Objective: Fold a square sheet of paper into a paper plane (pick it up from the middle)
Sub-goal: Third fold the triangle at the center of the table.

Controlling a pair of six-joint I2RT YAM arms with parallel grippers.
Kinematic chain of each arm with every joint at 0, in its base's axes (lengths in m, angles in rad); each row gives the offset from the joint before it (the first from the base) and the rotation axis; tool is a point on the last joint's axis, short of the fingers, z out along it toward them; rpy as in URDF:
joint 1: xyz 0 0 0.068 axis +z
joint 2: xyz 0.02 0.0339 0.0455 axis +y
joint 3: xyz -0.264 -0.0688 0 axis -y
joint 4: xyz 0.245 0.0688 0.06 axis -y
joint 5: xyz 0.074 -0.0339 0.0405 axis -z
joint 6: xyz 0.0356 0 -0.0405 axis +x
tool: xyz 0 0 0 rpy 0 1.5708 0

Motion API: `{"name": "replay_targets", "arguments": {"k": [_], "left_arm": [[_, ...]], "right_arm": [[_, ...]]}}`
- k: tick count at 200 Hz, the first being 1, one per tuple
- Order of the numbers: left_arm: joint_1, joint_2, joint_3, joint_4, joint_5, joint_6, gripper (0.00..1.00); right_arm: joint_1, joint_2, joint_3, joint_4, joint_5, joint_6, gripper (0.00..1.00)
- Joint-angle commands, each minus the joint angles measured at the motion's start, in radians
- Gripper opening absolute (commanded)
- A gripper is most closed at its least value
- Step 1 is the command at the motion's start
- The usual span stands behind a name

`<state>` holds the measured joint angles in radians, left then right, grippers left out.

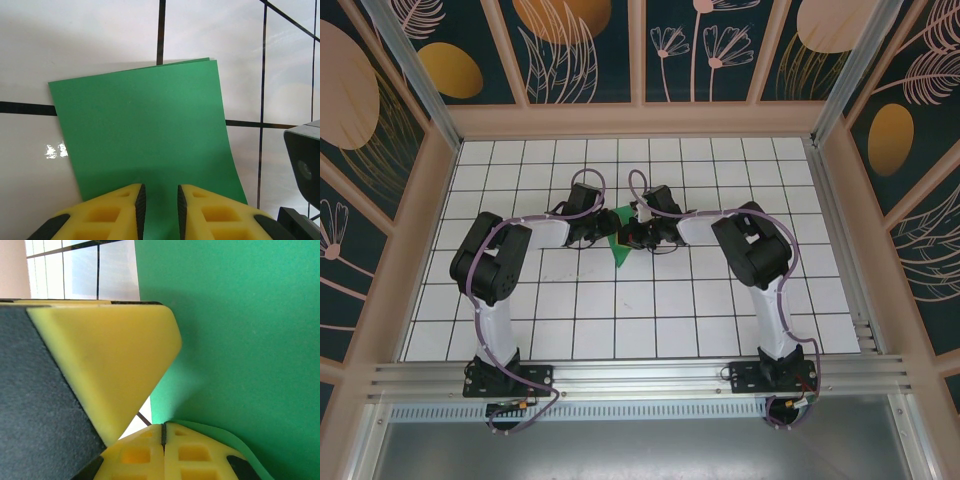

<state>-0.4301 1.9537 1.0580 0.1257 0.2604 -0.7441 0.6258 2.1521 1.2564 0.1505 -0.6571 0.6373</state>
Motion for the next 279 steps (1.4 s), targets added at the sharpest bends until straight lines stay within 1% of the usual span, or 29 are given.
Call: {"name": "replay_targets", "arguments": {"k": [1, 31, 58, 93, 125, 139, 148, 161, 175, 201, 219, 247, 250, 257, 279], "left_arm": [[0.002, 0.012, 0.008, -0.026, 0.000, 0.010, 0.26], [0.002, -0.028, 0.006, -0.036, -0.026, 0.001, 0.27], [0.002, -0.103, -0.022, -0.045, -0.107, -0.035, 0.28], [0.004, -0.183, -0.079, -0.049, -0.190, -0.076, 0.28], [0.010, -0.233, -0.160, -0.034, -0.200, -0.102, 0.28], [0.016, -0.233, -0.179, -0.029, -0.199, -0.112, 0.28], [0.019, -0.267, -0.190, -0.025, -0.197, -0.117, 0.28], [0.022, -0.272, -0.200, -0.019, -0.184, -0.119, 0.28], [0.022, -0.273, -0.208, -0.006, -0.161, -0.122, 0.28], [0.022, -0.270, -0.232, 0.057, -0.064, -0.128, 0.26], [0.022, -0.259, -0.248, 0.112, 0.013, -0.133, 0.20], [0.020, -0.246, -0.262, 0.173, 0.114, -0.145, 0.14], [0.020, -0.219, -0.263, 0.179, 0.121, -0.146, 0.13], [0.019, -0.208, -0.265, 0.195, 0.140, -0.150, 0.12], [0.017, -0.179, -0.264, 0.201, 0.150, -0.153, 0.08]], "right_arm": [[0.007, 0.026, 0.026, 0.005, 0.005, -0.007, 0.00], [0.007, 0.030, 0.027, -0.016, 0.026, -0.011, 0.01], [0.006, 0.036, 0.029, -0.034, 0.039, -0.013, 0.04], [0.007, 0.039, 0.028, -0.049, 0.050, -0.015, 0.12], [0.006, 0.035, 0.025, -0.050, 0.047, -0.016, 0.23], [0.004, 0.031, 0.023, -0.048, 0.048, -0.015, 0.24], [0.002, 0.031, 0.022, -0.050, 0.048, -0.015, 0.24], [0.003, 0.031, 0.020, -0.049, 0.048, -0.014, 0.24], [0.001, 0.031, 0.020, -0.049, 0.050, -0.013, 0.19], [0.001, 0.031, 0.026, -0.064, 0.061, -0.018, 0.09], [0.001, 0.032, 0.026, -0.077, 0.071, -0.023, 0.04], [0.002, 0.038, 0.032, -0.095, 0.079, -0.027, 0.01], [0.002, 0.037, 0.033, -0.095, 0.078, -0.027, 0.01], [0.002, 0.037, 0.033, -0.097, 0.079, -0.027, 0.01], [0.003, 0.037, 0.034, -0.097, 0.081, -0.026, 0.00]]}}
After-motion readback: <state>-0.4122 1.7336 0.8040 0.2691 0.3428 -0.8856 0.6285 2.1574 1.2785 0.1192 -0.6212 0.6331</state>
